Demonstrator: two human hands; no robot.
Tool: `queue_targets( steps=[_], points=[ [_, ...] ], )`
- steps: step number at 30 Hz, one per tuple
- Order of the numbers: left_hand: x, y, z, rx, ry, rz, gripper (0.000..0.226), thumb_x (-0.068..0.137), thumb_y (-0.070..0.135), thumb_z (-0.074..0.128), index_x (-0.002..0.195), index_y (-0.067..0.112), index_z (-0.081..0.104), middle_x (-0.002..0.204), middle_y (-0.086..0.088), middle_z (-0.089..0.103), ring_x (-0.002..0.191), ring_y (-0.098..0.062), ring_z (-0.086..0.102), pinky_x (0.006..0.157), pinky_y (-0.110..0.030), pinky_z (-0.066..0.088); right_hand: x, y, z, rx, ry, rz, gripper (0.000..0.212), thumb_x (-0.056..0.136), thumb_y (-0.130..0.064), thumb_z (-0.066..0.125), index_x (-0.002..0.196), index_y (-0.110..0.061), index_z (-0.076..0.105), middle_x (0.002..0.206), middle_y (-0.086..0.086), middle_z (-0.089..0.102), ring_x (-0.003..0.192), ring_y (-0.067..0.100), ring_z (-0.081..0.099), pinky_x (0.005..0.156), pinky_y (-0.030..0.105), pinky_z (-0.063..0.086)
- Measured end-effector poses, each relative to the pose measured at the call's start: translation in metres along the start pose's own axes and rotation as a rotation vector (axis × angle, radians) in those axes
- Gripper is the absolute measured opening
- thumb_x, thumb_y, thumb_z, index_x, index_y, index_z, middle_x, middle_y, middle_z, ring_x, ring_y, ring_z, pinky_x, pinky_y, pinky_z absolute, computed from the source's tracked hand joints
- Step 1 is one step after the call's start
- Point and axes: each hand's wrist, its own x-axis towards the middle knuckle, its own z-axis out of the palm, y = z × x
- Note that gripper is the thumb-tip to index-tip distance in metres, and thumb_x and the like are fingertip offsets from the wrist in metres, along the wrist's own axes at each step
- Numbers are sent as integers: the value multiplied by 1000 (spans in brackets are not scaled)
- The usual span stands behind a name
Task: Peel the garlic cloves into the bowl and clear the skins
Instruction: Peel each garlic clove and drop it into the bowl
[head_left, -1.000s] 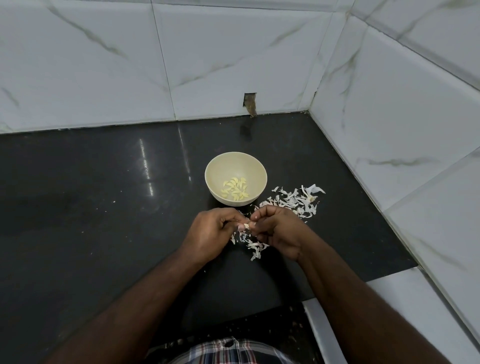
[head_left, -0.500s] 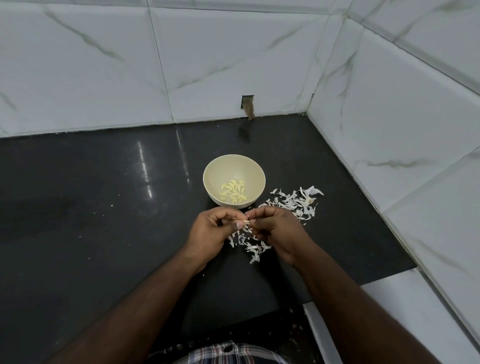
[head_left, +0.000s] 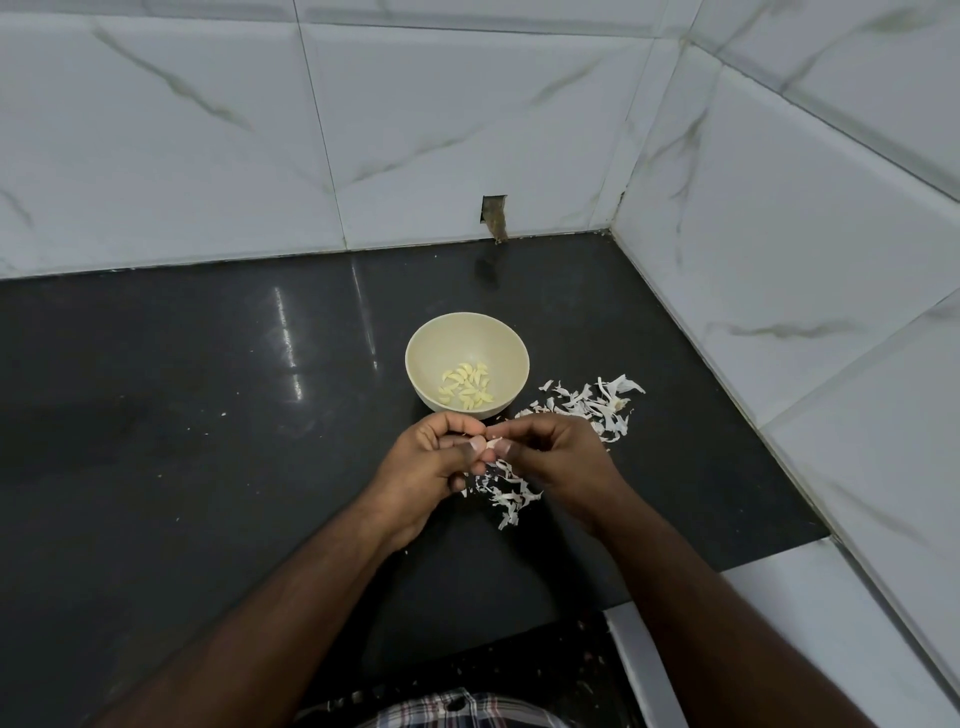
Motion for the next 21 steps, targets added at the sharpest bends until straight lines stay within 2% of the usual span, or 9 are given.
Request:
queue_targets(
  steps=[2,6,9,12,15,18,21],
  points=[
    [-1,0,0,108,14,59,4,95,7,65,99,8,65,79,-7,71,68,-12,60,56,-21,41,1,0,1,6,30,-21,14,89,5,67,102,6,72,84,21,74,68,11,67,65,20,51],
    [-2,0,-2,230,60,162,5,88,8,74,92,10,72,70,1,65,64,-6,57,56,-17,44,3,0,2,16,131,21,8,83,4,74,90,0,73,74,18,70,60,15,60,60,27,50],
    [-4,1,0,244,69,185,8,86,4,76,92,8,73,69,2,67,63,-3,59,59,-15,47,2,-1,3,-2,142,16,11,83,3,75,84,-8,75,67,13,66,59,18,54,57,26,47],
    [-5,3,1,285,90,207,4,86,5,76,88,8,74,69,1,67,64,-5,59,62,-17,48,1,-1,5,-60,104,16,14,87,3,70,86,-10,74,64,3,65,58,12,54,55,21,46],
    [-5,3,0,329,99,203,4,88,6,74,85,9,73,67,0,64,63,-6,56,65,-22,48,0,-3,6,-74,91,41,12,89,3,68,87,-8,73,63,0,64,56,11,53,51,19,45],
    [-6,1,0,389,92,209,6,91,7,70,86,11,71,71,-2,65,68,-7,57,71,-28,50,-2,-5,8,-36,104,103,4,90,4,66,91,1,69,63,5,60,52,12,51,46,17,43],
    [-8,1,1,400,89,227,6,91,8,71,88,14,71,74,0,66,70,-6,59,71,-24,51,-2,-5,11,-28,123,152,5,92,5,63,96,8,65,66,11,57,50,10,49,44,16,42]
  ],
)
